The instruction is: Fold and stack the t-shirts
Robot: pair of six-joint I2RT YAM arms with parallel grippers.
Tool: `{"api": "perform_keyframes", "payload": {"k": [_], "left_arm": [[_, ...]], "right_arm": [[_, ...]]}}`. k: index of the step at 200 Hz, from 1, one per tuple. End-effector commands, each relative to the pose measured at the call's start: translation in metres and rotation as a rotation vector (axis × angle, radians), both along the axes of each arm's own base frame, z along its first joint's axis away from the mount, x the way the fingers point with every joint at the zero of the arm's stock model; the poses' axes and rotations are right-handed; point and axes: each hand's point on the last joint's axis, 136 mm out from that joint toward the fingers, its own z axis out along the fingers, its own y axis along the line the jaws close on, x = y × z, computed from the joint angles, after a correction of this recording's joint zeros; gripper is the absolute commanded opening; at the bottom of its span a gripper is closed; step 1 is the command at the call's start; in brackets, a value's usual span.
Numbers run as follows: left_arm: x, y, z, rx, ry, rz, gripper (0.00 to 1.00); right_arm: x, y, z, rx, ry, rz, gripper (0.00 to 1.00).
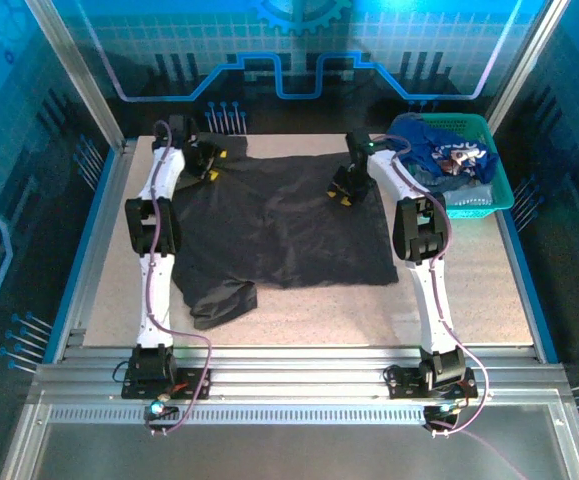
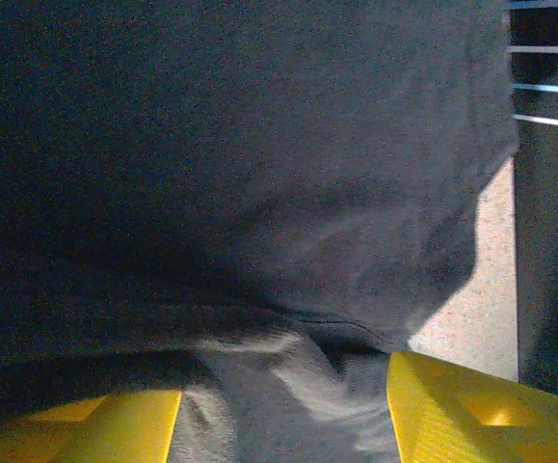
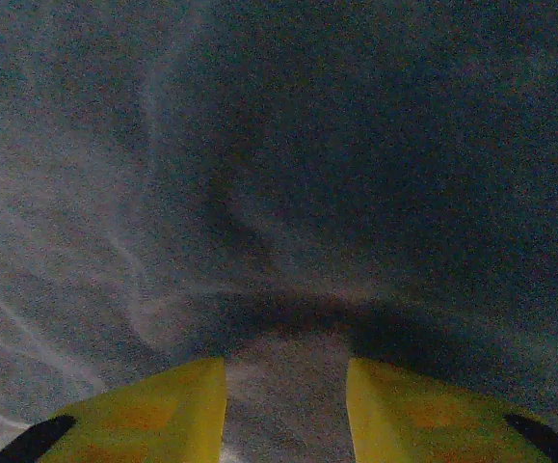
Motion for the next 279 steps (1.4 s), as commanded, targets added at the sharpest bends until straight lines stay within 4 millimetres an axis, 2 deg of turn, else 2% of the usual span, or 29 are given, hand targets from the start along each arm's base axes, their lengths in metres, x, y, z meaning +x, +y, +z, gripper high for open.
{"api": "perform_keyframes", "payload": {"k": [1, 3, 4, 8, 19, 25, 37, 61, 80, 87, 94, 108, 137, 153, 173, 195, 213, 231, 254, 279], "left_arm": [[-0.044, 0.007, 0.111, 0.170, -0.090, -0.002, 0.65], [-0.051, 0.008, 0.113, 0.178, -0.083, 0.005, 0.65], [-0.054, 0.008, 0.114, 0.180, -0.080, 0.007, 0.65], [-0.068, 0.008, 0.117, 0.190, -0.068, 0.022, 0.65], [-0.114, 0.009, 0.120, 0.199, -0.020, 0.065, 0.61], [-0.145, 0.006, 0.113, 0.195, 0.034, 0.078, 0.57], [-0.204, -0.007, 0.095, 0.172, 0.151, 0.075, 0.52], [-0.314, -0.043, 0.060, 0.135, 0.339, 0.015, 0.45], [-0.381, -0.058, 0.035, 0.109, 0.445, -0.009, 0.40], [-0.397, -0.057, 0.027, 0.109, 0.470, -0.005, 0.40], [-0.404, -0.052, 0.023, 0.118, 0.478, 0.010, 0.39], [-0.396, -0.044, 0.019, 0.131, 0.439, 0.038, 0.39], [-0.342, -0.024, 0.022, 0.190, 0.375, 0.072, 0.40], [-0.315, -0.012, 0.016, 0.207, 0.366, 0.096, 0.40], [-0.297, 0.001, -0.001, 0.248, 0.406, 0.089, 0.40], [-0.290, 0.003, -0.031, 0.243, 0.496, 0.041, 0.40], [-0.284, 0.010, -0.049, 0.238, 0.535, 0.029, 0.39], [-0.266, 0.016, -0.059, 0.227, 0.525, 0.024, 0.40], [-0.235, 0.021, -0.064, 0.223, 0.493, -0.015, 0.42], [-0.200, 0.019, -0.057, 0.217, 0.395, -0.081, 0.50]], "right_arm": [[-0.003, -0.001, 0.069, -0.010, -0.150, 0.053, 0.43], [-0.005, -0.001, 0.067, -0.013, -0.145, 0.053, 0.43], [-0.006, -0.002, 0.078, -0.009, -0.167, 0.051, 0.44], [-0.011, -0.002, 0.086, -0.009, -0.181, 0.050, 0.44], [-0.026, -0.005, 0.093, -0.001, -0.193, 0.047, 0.44], [-0.035, -0.006, 0.101, 0.007, -0.208, 0.045, 0.44], [-0.060, -0.006, 0.105, 0.016, -0.203, 0.051, 0.43], [-0.113, 0.001, 0.098, 0.053, -0.153, 0.085, 0.42], [-0.152, 0.011, 0.088, 0.071, -0.117, 0.141, 0.41], [-0.162, 0.012, 0.083, 0.065, -0.104, 0.155, 0.41], [-0.170, 0.012, 0.079, 0.066, -0.096, 0.164, 0.41], [-0.180, 0.008, 0.066, 0.071, -0.076, 0.160, 0.41], [-0.180, -0.007, 0.046, 0.032, -0.048, 0.160, 0.40], [-0.178, -0.020, 0.032, -0.022, -0.008, 0.152, 0.39], [-0.175, -0.037, 0.009, -0.077, 0.066, 0.125, 0.39], [-0.173, -0.046, -0.011, -0.106, 0.151, 0.096, 0.37], [-0.168, -0.048, -0.016, -0.122, 0.171, 0.071, 0.37], [-0.160, -0.046, -0.020, -0.117, 0.187, 0.051, 0.38], [-0.149, -0.041, -0.027, -0.106, 0.206, 0.041, 0.38], [-0.136, -0.038, -0.032, -0.091, 0.206, 0.038, 0.38]]}}
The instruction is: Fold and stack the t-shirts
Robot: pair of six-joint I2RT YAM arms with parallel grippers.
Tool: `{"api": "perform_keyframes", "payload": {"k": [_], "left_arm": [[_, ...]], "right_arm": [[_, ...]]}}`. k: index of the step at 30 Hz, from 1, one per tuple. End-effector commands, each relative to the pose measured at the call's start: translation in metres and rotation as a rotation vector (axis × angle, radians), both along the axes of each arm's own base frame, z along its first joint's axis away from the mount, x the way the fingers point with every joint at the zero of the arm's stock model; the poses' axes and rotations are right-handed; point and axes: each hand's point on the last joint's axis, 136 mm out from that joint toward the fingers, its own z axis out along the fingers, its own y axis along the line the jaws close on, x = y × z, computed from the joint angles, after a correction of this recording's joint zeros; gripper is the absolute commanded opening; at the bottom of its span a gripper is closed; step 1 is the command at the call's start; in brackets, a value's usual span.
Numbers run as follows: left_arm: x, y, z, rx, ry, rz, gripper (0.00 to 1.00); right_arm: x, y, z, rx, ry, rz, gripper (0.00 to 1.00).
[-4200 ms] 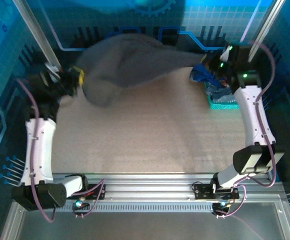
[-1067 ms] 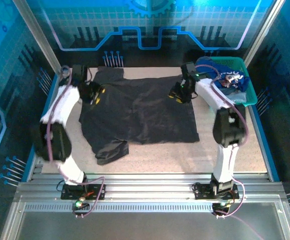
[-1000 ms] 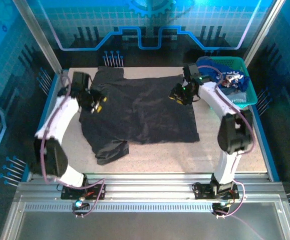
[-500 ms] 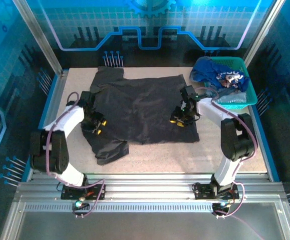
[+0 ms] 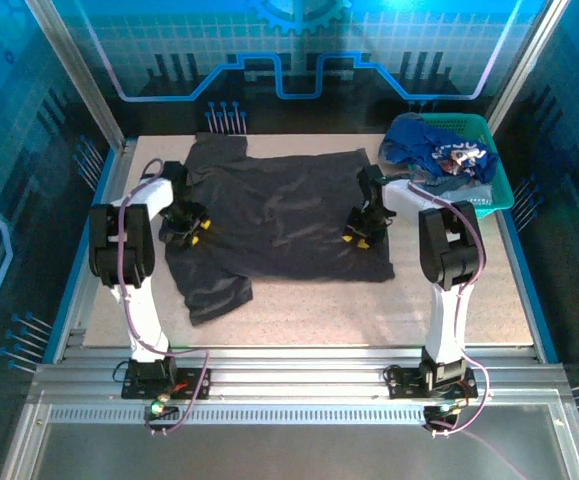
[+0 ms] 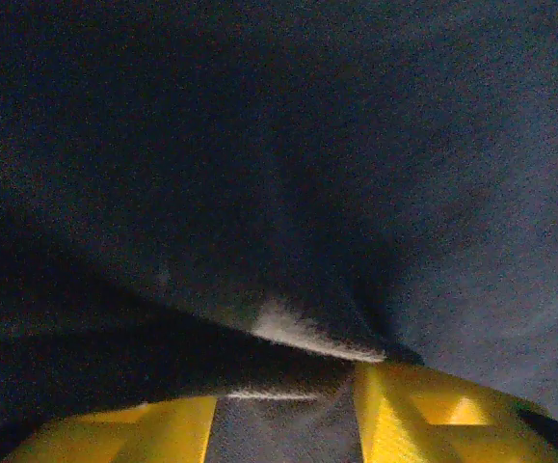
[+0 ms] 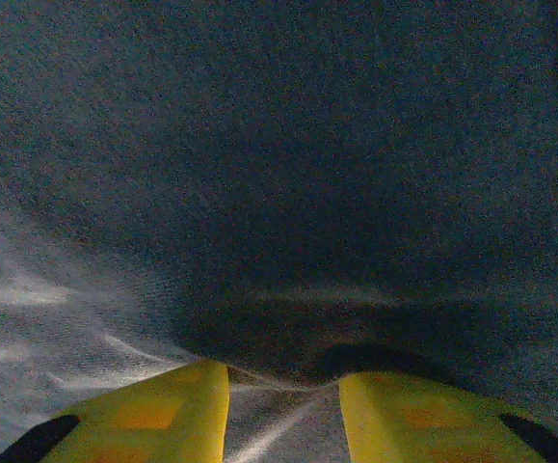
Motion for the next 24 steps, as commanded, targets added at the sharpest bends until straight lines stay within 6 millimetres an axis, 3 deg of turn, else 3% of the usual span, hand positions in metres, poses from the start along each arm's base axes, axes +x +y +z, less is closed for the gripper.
{"api": "perform_keyframes", "payload": {"k": [1, 4, 6, 7, 9, 11, 15, 17, 20, 24], "left_arm": [[0.029, 0.004, -0.017, -0.009, -0.057, -0.101, 0.50], [0.037, 0.002, 0.001, -0.005, -0.107, -0.149, 0.55], [0.025, 0.009, 0.028, 0.056, -0.125, -0.148, 0.59], [0.013, 0.012, 0.042, 0.096, -0.127, -0.142, 0.62], [-0.027, 0.016, 0.066, 0.171, -0.095, -0.116, 0.66], [-0.071, 0.007, 0.077, 0.187, -0.083, -0.095, 0.66], [-0.169, -0.018, 0.060, 0.129, 0.032, -0.032, 0.58], [-0.200, -0.033, 0.044, 0.051, 0.065, 0.007, 0.53], [-0.223, -0.038, 0.027, 0.018, 0.106, 0.004, 0.54], [-0.232, -0.038, 0.014, 0.020, 0.161, -0.020, 0.55]], "right_arm": [[0.007, -0.003, -0.018, -0.006, 0.044, -0.023, 0.38], [0.018, 0.000, -0.007, 0.023, -0.002, -0.011, 0.39], [0.025, 0.002, 0.015, 0.029, -0.072, 0.012, 0.42], [0.026, 0.002, 0.026, 0.027, -0.105, 0.022, 0.44], [0.023, -0.002, 0.052, 0.020, -0.166, 0.029, 0.49], [0.014, -0.008, 0.071, 0.018, -0.204, 0.027, 0.51], [-0.022, -0.016, 0.087, 0.039, -0.215, 0.007, 0.50], [-0.039, -0.018, 0.085, 0.052, -0.202, 0.003, 0.50], [-0.064, -0.022, 0.080, 0.070, -0.188, -0.010, 0.50], [-0.084, -0.028, 0.072, 0.078, -0.158, -0.023, 0.50]]}}
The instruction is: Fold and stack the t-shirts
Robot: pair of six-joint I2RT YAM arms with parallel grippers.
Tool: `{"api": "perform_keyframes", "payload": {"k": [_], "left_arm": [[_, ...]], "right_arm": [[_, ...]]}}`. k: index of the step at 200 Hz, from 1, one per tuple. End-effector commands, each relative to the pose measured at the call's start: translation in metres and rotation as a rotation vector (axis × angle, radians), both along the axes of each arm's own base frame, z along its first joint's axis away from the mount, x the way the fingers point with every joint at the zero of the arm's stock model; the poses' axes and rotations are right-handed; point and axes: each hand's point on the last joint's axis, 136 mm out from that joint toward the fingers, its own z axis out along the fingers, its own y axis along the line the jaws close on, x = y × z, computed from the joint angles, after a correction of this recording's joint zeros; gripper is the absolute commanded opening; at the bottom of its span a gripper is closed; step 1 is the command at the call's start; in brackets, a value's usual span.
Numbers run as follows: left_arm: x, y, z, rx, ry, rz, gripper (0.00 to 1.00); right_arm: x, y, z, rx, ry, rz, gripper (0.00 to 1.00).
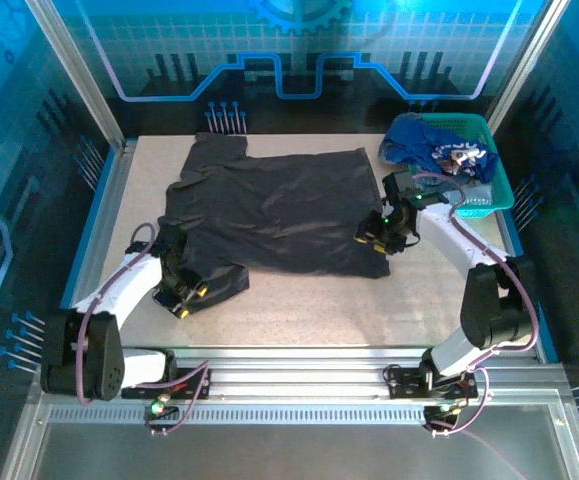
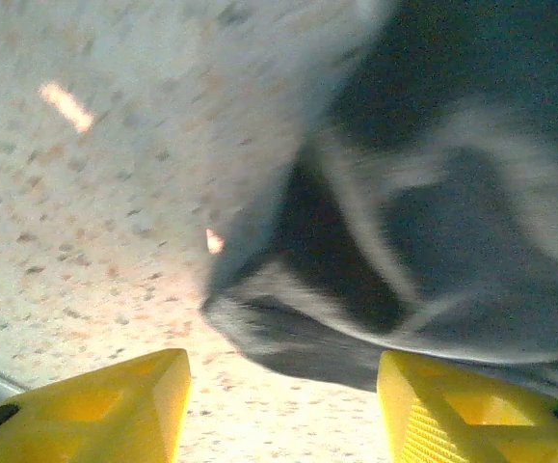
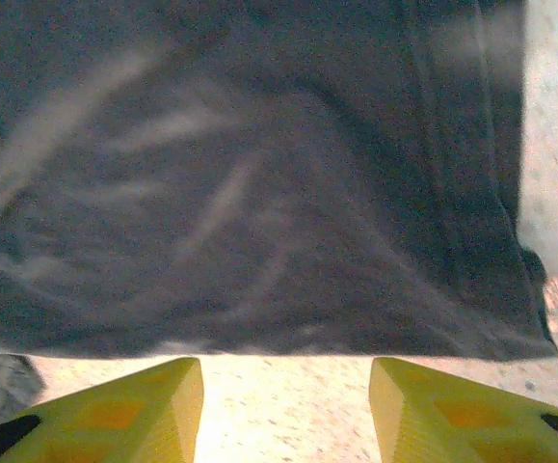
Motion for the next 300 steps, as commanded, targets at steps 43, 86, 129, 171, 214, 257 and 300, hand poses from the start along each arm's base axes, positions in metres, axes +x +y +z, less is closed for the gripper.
{"api": "perform_keyframes", "payload": {"k": [43, 86, 129, 171, 214, 257, 300], "left_arm": [[0.007, -0.008, -0.031, -0.040, 0.034, 0.009, 0.42], [0.014, -0.015, -0.025, -0.030, 0.001, -0.030, 0.00], [-0.022, -0.019, 0.004, 0.037, 0.007, -0.057, 0.00], [-0.056, -0.019, 0.015, 0.028, 0.004, 0.016, 0.00], [-0.073, -0.020, 0.020, 0.018, 0.018, 0.020, 0.00], [-0.089, -0.024, 0.021, -0.001, 0.034, 0.020, 0.00], [-0.116, -0.029, 0.026, -0.022, 0.085, 0.008, 0.00]], "right_arm": [[-0.023, -0.020, -0.015, 0.015, 0.059, -0.058, 0.50], [-0.029, -0.041, -0.041, -0.002, 0.115, -0.146, 0.51], [-0.035, -0.055, -0.056, -0.105, 0.185, -0.145, 0.46], [-0.055, -0.058, -0.062, -0.115, 0.191, -0.190, 0.43], [-0.048, -0.051, -0.077, -0.113, 0.224, -0.189, 0.38], [-0.049, -0.054, -0.089, -0.150, 0.265, -0.189, 0.21], [-0.069, -0.062, -0.077, -0.204, 0.295, -0.164, 0.00]]}}
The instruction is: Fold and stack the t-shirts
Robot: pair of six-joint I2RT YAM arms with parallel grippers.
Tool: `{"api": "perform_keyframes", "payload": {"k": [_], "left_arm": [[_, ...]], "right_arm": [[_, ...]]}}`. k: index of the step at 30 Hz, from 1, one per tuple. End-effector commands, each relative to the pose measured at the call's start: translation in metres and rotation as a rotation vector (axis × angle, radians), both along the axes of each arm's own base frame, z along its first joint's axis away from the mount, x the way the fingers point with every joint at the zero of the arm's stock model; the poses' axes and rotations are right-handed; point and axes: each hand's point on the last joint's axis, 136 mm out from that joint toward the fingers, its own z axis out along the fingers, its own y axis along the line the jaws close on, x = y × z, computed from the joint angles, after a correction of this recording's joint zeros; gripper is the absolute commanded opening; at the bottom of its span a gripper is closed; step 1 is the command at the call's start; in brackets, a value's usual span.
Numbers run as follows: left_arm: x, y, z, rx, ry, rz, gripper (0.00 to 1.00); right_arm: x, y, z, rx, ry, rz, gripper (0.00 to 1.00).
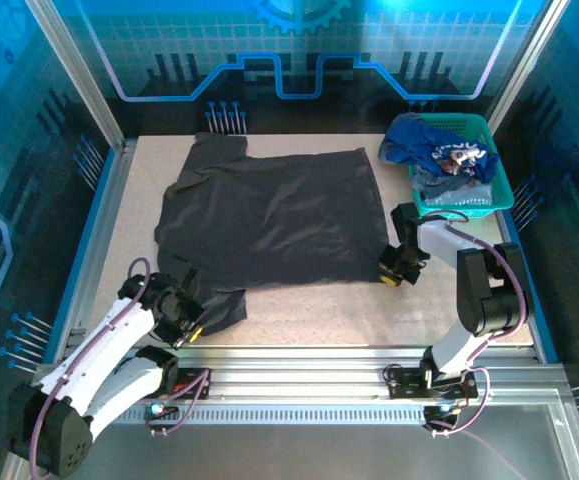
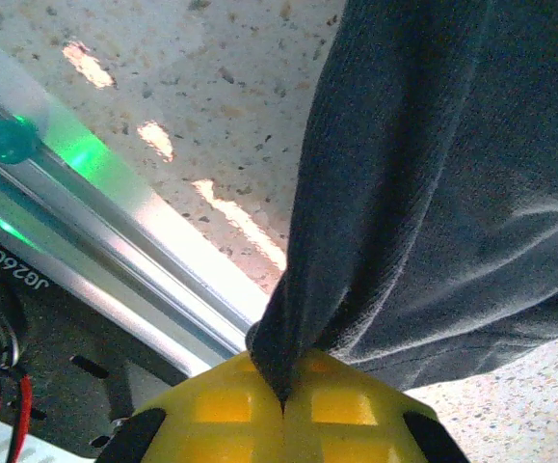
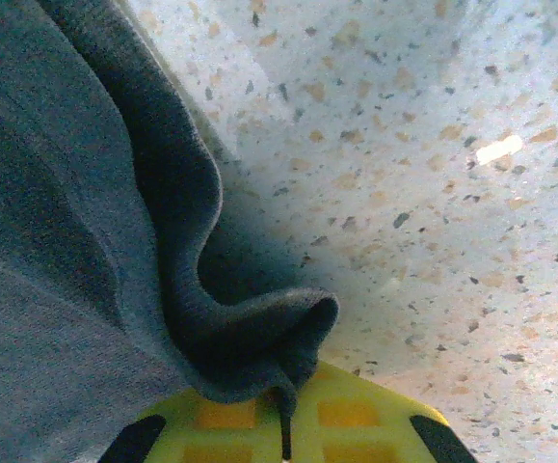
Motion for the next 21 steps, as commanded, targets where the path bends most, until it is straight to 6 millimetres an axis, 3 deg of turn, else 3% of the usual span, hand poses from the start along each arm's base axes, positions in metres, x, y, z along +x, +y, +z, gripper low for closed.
{"api": "perform_keyframes", "payload": {"k": [1, 5, 6, 11, 14, 21], "left_arm": [[-0.040, -0.003, 0.001, -0.017, 0.118, 0.015, 0.00], [-0.056, -0.006, 0.003, -0.031, 0.124, 0.032, 0.00], [-0.058, -0.007, 0.004, -0.039, 0.119, 0.040, 0.00], [-0.059, -0.031, 0.001, -0.100, 0.082, 0.004, 0.00], [-0.056, -0.047, -0.001, -0.092, 0.065, -0.064, 0.00], [-0.032, -0.054, 0.024, 0.001, -0.048, -0.145, 0.00]], "right_arm": [[-0.017, -0.007, 0.007, -0.060, 0.042, 0.036, 0.00], [-0.035, -0.007, 0.019, -0.051, 0.039, 0.060, 0.00], [-0.048, -0.009, 0.017, -0.050, 0.062, 0.064, 0.00], [-0.073, -0.008, 0.022, -0.027, 0.069, 0.079, 0.00], [-0.075, -0.010, 0.025, -0.030, 0.047, 0.084, 0.00], [-0.076, -0.015, 0.037, -0.048, 0.043, 0.084, 0.00]]}}
